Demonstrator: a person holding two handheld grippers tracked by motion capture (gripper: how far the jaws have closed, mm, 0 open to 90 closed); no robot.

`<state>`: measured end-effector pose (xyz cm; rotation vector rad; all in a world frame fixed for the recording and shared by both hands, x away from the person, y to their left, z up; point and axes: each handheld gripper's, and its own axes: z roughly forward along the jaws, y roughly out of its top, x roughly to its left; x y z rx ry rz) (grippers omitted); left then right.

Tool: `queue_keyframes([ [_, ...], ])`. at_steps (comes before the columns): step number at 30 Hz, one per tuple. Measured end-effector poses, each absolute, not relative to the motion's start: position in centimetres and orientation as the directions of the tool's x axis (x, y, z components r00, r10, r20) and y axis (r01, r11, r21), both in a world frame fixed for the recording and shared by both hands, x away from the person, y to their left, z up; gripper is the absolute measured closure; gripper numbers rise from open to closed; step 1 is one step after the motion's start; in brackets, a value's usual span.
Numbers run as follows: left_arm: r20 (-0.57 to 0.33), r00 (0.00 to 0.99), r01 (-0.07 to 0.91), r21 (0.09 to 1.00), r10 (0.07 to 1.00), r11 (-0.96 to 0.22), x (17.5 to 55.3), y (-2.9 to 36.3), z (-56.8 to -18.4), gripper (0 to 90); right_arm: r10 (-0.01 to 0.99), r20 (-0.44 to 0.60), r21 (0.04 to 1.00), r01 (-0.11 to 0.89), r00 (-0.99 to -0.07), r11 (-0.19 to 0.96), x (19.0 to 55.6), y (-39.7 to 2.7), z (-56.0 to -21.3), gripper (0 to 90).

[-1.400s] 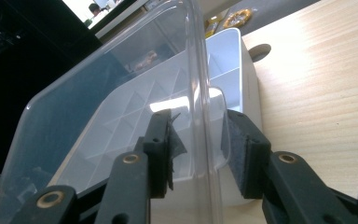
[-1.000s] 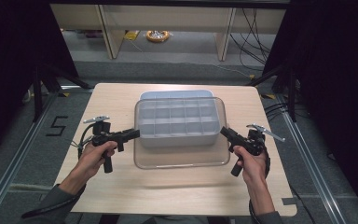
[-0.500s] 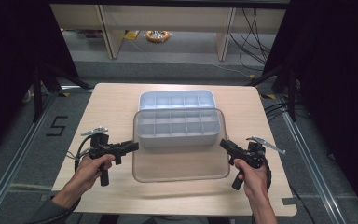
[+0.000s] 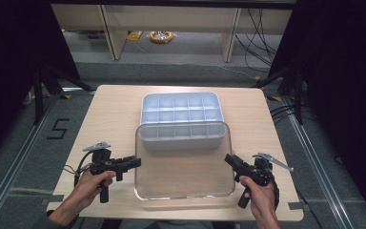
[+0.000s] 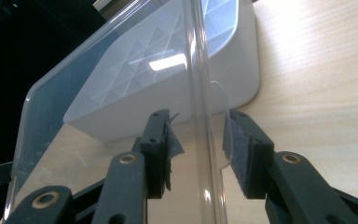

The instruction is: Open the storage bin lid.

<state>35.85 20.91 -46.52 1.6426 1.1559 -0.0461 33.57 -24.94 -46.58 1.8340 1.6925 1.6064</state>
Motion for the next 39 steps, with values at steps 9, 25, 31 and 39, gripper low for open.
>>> queue_keyframes([
  [9, -0.537, 0.525, 0.683, 0.729, 0.661, 0.050, 35.2, 21.3, -46.8, 58.4, 0.783, 0.576, 0.709, 0.619, -0.233, -0.338, 32.9, -24.8, -47.2, 62.1],
  [25, -0.540, 0.522, 0.690, 0.722, 0.660, 0.046, 33.9, 21.7, -47.1, 58.0, 0.772, 0.589, 0.696, 0.634, -0.237, -0.337, 31.7, -24.3, -47.7, 61.7],
  [31, -0.545, 0.524, 0.696, 0.717, 0.655, 0.040, 33.7, 21.7, -47.7, 57.8, 0.779, 0.573, 0.710, 0.629, -0.255, -0.316, 31.5, -24.4, -48.3, 61.6],
  [39, -0.533, 0.520, 0.711, 0.704, 0.667, 0.008, 33.3, 21.3, -48.6, 56.8, 0.781, 0.578, 0.695, 0.645, -0.237, -0.319, 30.8, -24.5, -48.8, 61.3],
])
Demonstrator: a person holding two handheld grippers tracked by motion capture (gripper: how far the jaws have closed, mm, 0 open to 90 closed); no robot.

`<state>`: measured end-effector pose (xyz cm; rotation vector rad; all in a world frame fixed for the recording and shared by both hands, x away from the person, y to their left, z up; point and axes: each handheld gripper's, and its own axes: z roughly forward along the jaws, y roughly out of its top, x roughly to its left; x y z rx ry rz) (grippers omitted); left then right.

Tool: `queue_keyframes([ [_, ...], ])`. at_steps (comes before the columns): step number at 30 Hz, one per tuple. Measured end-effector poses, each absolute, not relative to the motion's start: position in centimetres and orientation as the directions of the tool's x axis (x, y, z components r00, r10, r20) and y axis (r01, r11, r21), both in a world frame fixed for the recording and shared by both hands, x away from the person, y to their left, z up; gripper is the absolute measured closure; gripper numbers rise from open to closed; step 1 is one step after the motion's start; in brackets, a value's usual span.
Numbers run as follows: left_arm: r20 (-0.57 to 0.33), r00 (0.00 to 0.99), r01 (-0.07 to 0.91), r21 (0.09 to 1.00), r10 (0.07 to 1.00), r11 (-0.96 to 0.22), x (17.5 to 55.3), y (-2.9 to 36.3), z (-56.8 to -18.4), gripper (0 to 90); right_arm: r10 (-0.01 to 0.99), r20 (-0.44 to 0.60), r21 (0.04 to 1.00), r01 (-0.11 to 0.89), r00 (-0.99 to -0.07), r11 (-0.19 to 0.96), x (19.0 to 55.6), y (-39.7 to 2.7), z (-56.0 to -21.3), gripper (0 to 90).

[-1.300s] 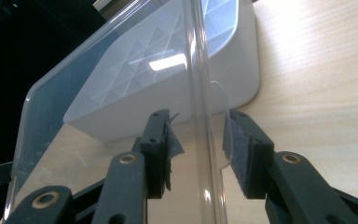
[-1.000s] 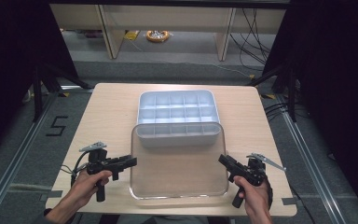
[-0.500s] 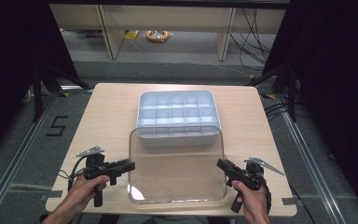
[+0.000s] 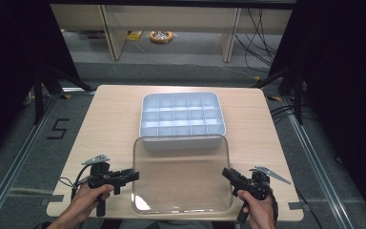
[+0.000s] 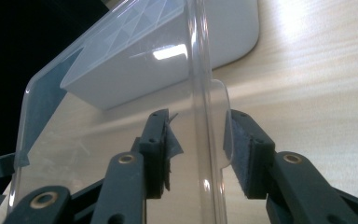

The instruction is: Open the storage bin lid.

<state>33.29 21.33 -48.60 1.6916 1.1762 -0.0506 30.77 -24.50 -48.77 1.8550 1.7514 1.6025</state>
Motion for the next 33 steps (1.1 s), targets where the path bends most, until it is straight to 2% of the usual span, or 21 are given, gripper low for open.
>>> queue_keyframes([
  [6, -0.532, 0.530, 0.714, 0.700, 0.660, -0.009, 33.1, 21.1, -48.8, 56.9, 0.777, 0.597, 0.662, 0.670, -0.199, -0.337, 30.3, -24.5, -49.1, 61.0],
  [8, -0.532, 0.529, 0.717, 0.697, 0.661, -0.012, 33.1, 21.1, -48.9, 56.8, 0.799, 0.563, 0.681, 0.666, -0.211, -0.304, 30.3, -24.8, -49.3, 60.8],
  [15, -0.527, 0.526, 0.729, 0.684, 0.667, -0.034, 32.9, 20.9, -49.5, 56.8, 0.811, 0.549, 0.677, 0.677, -0.203, -0.289, 30.2, -24.8, -49.8, 60.2],
  [16, -0.526, 0.525, 0.731, 0.681, 0.669, -0.038, 32.9, 20.9, -49.6, 56.8, 0.790, 0.588, 0.640, 0.697, -0.174, -0.323, 30.1, -24.5, -49.7, 60.0],
  [17, -0.526, 0.524, 0.731, 0.682, 0.670, -0.036, 32.9, 20.9, -49.7, 56.8, 0.808, 0.550, 0.675, 0.681, -0.211, -0.282, 30.2, -24.8, -50.0, 59.9],
  [18, -0.528, 0.524, 0.733, 0.680, 0.668, -0.038, 32.9, 20.9, -49.7, 56.8, 0.798, 0.576, 0.645, 0.699, -0.176, -0.311, 30.1, -24.5, -50.0, 59.8],
  [27, -0.495, 0.531, 0.729, 0.680, 0.688, -0.073, 33.1, 20.8, -50.2, 56.6, 0.809, 0.559, 0.646, 0.706, -0.181, -0.289, 30.2, -24.2, -50.2, 59.1],
  [29, -0.496, 0.527, 0.732, 0.678, 0.690, -0.071, 33.1, 20.7, -50.2, 56.6, 0.823, 0.523, 0.683, 0.687, -0.222, -0.249, 30.5, -24.6, -50.6, 59.2],
  [30, -0.485, 0.534, 0.727, 0.681, 0.693, -0.083, 33.1, 20.6, -50.3, 56.6, 0.797, 0.579, 0.625, 0.719, -0.169, -0.302, 30.2, -24.2, -50.2, 59.2],
  [31, -0.473, 0.536, 0.725, 0.683, 0.699, -0.093, 33.1, 20.5, -50.4, 56.5, 0.799, 0.572, 0.640, 0.709, -0.185, -0.295, 30.3, -24.3, -50.3, 59.2],
  [33, -0.461, 0.541, 0.723, 0.682, 0.704, -0.109, 33.1, 20.3, -50.5, 56.5, 0.785, 0.605, 0.587, 0.740, -0.133, -0.327, 30.1, -24.0, -50.1, 59.2],
])
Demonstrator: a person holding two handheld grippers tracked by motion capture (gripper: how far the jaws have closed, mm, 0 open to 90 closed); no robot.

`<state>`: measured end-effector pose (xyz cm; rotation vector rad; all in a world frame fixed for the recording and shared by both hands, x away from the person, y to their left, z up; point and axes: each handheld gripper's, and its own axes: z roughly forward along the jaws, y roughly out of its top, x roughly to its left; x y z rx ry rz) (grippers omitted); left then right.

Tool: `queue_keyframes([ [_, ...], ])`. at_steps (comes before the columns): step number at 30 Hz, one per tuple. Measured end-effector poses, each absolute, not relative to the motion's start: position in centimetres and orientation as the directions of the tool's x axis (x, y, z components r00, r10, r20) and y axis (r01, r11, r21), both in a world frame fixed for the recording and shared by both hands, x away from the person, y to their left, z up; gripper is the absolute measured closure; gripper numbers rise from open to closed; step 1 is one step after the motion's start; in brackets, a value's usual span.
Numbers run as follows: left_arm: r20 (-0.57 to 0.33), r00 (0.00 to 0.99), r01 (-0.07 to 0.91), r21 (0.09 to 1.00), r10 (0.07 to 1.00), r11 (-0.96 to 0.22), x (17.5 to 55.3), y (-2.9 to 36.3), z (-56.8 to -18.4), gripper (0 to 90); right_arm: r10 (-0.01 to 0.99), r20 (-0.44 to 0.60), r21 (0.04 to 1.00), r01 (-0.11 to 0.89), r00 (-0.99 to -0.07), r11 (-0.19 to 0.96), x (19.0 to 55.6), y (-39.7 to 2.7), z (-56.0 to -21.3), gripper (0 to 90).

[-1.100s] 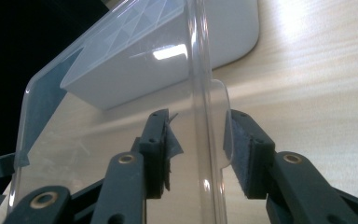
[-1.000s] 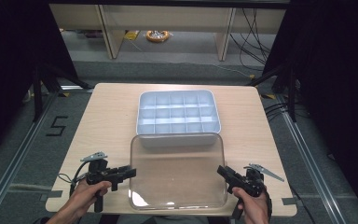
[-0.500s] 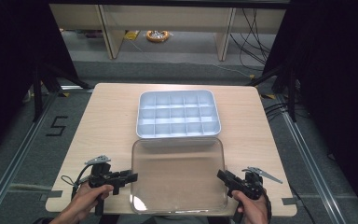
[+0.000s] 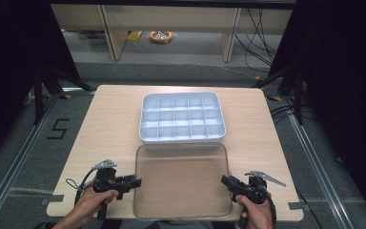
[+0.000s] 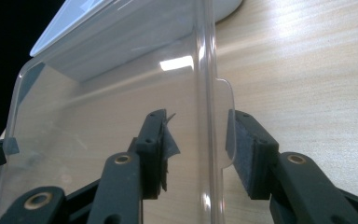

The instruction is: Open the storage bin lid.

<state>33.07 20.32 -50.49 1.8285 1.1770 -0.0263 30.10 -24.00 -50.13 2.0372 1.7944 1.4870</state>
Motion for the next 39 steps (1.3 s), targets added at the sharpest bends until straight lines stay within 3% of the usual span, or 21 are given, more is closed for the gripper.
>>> queue_keyframes([
  [2, -0.476, 0.533, 0.734, 0.672, 0.700, -0.101, 33.1, 20.3, -50.6, 55.7, 0.811, 0.561, 0.626, 0.726, -0.166, -0.284, 30.3, -24.2, -50.4, 59.5],
  [3, -0.476, 0.533, 0.734, 0.672, 0.700, -0.101, 33.1, 20.3, -50.6, 55.7, 0.796, 0.591, 0.588, 0.745, -0.131, -0.314, 30.1, -23.9, -50.1, 59.5],
  [6, -0.489, 0.524, 0.747, 0.658, 0.698, -0.099, 33.3, 20.3, -50.8, 55.8, 0.829, 0.525, 0.657, 0.710, -0.192, -0.252, 30.4, -24.3, -50.5, 59.6],
  [8, -0.483, 0.529, 0.748, 0.653, 0.698, -0.115, 33.4, 20.2, -51.0, 55.8, 0.797, 0.589, 0.588, 0.748, -0.135, -0.307, 30.2, -24.0, -50.2, 59.3],
  [12, -0.503, 0.510, 0.767, 0.633, 0.698, -0.104, 33.5, 20.2, -51.2, 55.5, 0.796, 0.596, 0.561, 0.764, -0.105, -0.320, 30.2, -23.9, -50.3, 58.7],
  [14, -0.509, 0.506, 0.771, 0.628, 0.697, -0.102, 33.6, 20.3, -51.3, 55.5, 0.825, 0.545, 0.611, 0.745, -0.152, -0.267, 30.5, -24.1, -50.8, 58.5],
  [16, -0.505, 0.509, 0.769, 0.631, 0.697, -0.104, 33.6, 20.3, -51.3, 55.5, 0.788, 0.609, 0.536, 0.778, -0.088, -0.328, 30.2, -23.7, -50.3, 58.3],
  [17, -0.507, 0.507, 0.770, 0.630, 0.697, -0.101, 33.7, 20.3, -51.3, 55.5, 0.817, 0.556, 0.602, 0.751, -0.150, -0.271, 30.5, -24.1, -50.8, 58.2],
  [18, -0.505, 0.510, 0.769, 0.630, 0.696, -0.106, 33.7, 20.3, -51.3, 55.5, 0.800, 0.590, 0.556, 0.772, -0.106, -0.308, 30.3, -23.8, -50.6, 58.0],
  [19, -0.504, 0.511, 0.770, 0.629, 0.697, -0.110, 33.7, 20.3, -51.4, 55.4, 0.820, 0.554, 0.602, 0.750, -0.146, -0.273, 30.5, -24.0, -51.0, 58.0],
  [21, -0.504, 0.508, 0.773, 0.624, 0.699, -0.113, 33.8, 20.2, -51.5, 55.0, 0.826, 0.545, 0.600, 0.756, -0.145, -0.263, 30.6, -24.1, -51.0, 57.8],
  [23, -0.500, 0.510, 0.772, 0.625, 0.699, -0.116, 33.8, 20.2, -51.5, 54.6, 0.808, 0.578, 0.566, 0.768, -0.110, -0.300, 30.5, -23.8, -50.8, 57.7],
  [24, -0.482, 0.517, 0.765, 0.631, 0.708, -0.129, 33.8, 20.1, -51.5, 54.2, 0.751, 0.659, 0.387, 0.841, 0.035, -0.378, 30.0, -23.2, -49.8, 57.5],
  [25, -0.469, 0.523, 0.760, 0.634, 0.712, -0.141, 33.8, 20.1, -51.5, 53.8, 0.828, 0.542, 0.603, 0.753, -0.142, -0.265, 30.8, -23.9, -51.2, 57.4],
  [26, -0.460, 0.525, 0.757, 0.636, 0.716, -0.147, 33.8, 20.1, -51.5, 53.5, 0.814, 0.573, 0.552, 0.779, -0.094, -0.299, 30.5, -23.7, -50.8, 57.2],
  [27, -0.452, 0.530, 0.754, 0.639, 0.718, -0.154, 33.8, 20.1, -51.5, 53.3, 0.774, 0.633, 0.422, 0.831, 0.016, -0.363, 30.2, -23.1, -50.1, 57.1],
  [30, -0.447, 0.527, 0.755, 0.636, 0.722, -0.157, 33.8, 20.0, -51.6, 52.8, 0.810, 0.578, 0.557, 0.772, -0.098, -0.305, 30.5, -23.5, -51.0, 56.7],
  [35, -0.443, 0.529, 0.753, 0.639, 0.724, -0.159, 33.8, 19.9, -51.6, 52.8, 0.826, 0.555, 0.559, 0.779, -0.098, -0.284, 30.7, -23.4, -51.1, 55.2],
  [37, -0.442, 0.530, 0.752, 0.639, 0.723, -0.161, 33.8, 19.9, -51.6, 52.7, 0.824, 0.560, 0.548, 0.787, -0.092, -0.285, 30.6, -23.3, -51.1, 55.0],
  [38, -0.438, 0.529, 0.751, 0.641, 0.727, -0.160, 33.8, 19.9, -51.6, 52.4, 0.782, 0.623, 0.417, 0.837, 0.020, -0.354, 30.3, -22.7, -50.2, 54.7],
  [39, -0.434, 0.532, 0.748, 0.644, 0.727, -0.164, 33.8, 19.9, -51.6, 52.1, 0.776, 0.630, 0.397, 0.846, 0.032, -0.357, 30.2, -22.6, -50.1, 54.6],
])
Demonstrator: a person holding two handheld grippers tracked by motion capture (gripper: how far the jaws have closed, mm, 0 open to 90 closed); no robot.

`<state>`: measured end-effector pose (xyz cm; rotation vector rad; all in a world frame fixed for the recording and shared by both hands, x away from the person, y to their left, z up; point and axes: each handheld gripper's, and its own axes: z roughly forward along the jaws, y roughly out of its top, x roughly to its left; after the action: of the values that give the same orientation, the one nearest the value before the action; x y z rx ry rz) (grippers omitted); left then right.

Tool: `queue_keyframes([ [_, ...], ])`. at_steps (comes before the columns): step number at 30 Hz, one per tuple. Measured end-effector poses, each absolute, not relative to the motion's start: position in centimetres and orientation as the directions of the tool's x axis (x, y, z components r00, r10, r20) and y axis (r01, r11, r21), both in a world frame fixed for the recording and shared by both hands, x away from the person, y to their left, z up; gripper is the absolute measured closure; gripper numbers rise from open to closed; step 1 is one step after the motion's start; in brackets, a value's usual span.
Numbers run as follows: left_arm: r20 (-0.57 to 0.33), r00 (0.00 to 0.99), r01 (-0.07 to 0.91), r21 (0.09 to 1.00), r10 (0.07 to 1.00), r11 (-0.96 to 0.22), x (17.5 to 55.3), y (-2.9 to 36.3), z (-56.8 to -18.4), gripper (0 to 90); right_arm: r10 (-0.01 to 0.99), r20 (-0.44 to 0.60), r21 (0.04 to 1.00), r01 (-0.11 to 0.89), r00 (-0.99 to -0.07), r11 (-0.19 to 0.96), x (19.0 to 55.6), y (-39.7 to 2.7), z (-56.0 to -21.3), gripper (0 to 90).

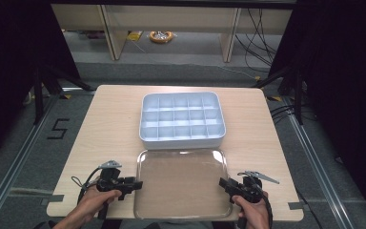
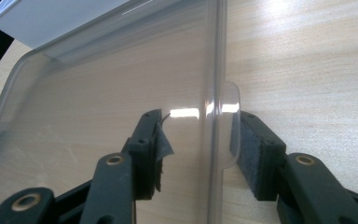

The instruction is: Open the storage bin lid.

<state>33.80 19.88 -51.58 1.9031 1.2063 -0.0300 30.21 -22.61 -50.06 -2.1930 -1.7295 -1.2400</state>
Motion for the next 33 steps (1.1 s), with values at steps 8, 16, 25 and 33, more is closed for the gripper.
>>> queue_keyframes([
  [8, -0.379, 0.541, 0.731, 0.654, 0.751, -0.196, 33.7, 19.8, -51.3, 41.5, 0.887, 0.417, 0.673, 0.723, -0.199, -0.154, 31.1, -23.9, -51.6, 50.4],
  [16, -0.361, 0.527, 0.713, 0.680, 0.769, -0.170, 33.6, 20.4, -50.6, 34.5, 0.874, 0.461, 0.666, 0.711, -0.153, -0.227, 30.8, -24.3, -50.6, 46.0],
  [25, -0.377, 0.593, 0.664, 0.728, 0.712, -0.168, 33.0, 19.8, -50.1, 28.5, 0.858, 0.498, 0.662, 0.694, -0.126, -0.282, 30.5, -23.7, -49.5, 37.3],
  [33, -0.367, 0.617, 0.647, 0.740, 0.696, -0.184, 32.5, 19.6, -49.9, 23.8, 0.889, 0.403, 0.745, 0.642, -0.216, -0.181, 30.4, -23.7, -49.3, 33.1],
])
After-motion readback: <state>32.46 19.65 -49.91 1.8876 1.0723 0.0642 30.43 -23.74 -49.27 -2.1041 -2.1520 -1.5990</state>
